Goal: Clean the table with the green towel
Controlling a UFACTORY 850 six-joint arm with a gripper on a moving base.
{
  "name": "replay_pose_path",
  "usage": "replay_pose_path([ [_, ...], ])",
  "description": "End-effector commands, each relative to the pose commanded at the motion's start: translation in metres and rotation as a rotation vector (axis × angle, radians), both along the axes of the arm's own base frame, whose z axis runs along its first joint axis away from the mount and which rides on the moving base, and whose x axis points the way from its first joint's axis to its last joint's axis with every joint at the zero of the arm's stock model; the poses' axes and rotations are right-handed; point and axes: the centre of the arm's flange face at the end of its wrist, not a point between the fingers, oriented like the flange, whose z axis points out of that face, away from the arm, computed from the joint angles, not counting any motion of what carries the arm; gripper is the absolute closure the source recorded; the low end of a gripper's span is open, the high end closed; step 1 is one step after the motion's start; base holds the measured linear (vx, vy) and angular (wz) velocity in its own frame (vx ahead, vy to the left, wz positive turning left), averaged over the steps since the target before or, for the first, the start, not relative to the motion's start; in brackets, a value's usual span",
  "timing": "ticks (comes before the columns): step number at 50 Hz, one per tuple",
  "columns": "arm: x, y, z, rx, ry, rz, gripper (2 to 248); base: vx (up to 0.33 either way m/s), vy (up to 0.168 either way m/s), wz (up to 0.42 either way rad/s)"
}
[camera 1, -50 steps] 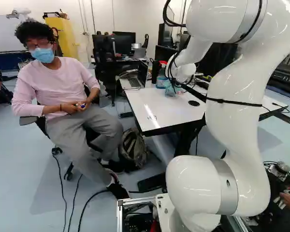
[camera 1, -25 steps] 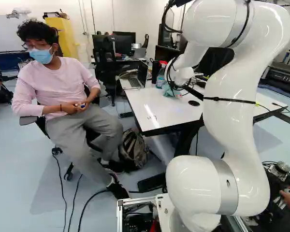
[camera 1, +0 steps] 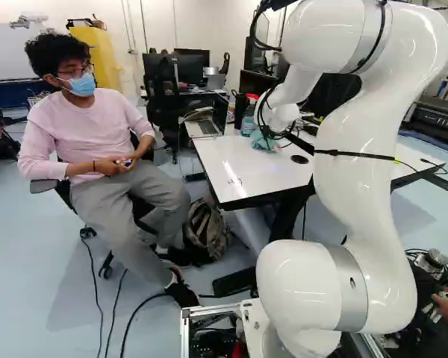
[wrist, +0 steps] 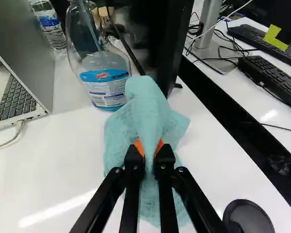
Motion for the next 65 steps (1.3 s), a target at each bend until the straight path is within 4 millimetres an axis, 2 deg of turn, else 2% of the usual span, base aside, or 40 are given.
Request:
replay_pose_path([
  [65,-0.009,0.002,-0.011,0.04,0.158,0.0,211,0.0,0.0,0.0],
])
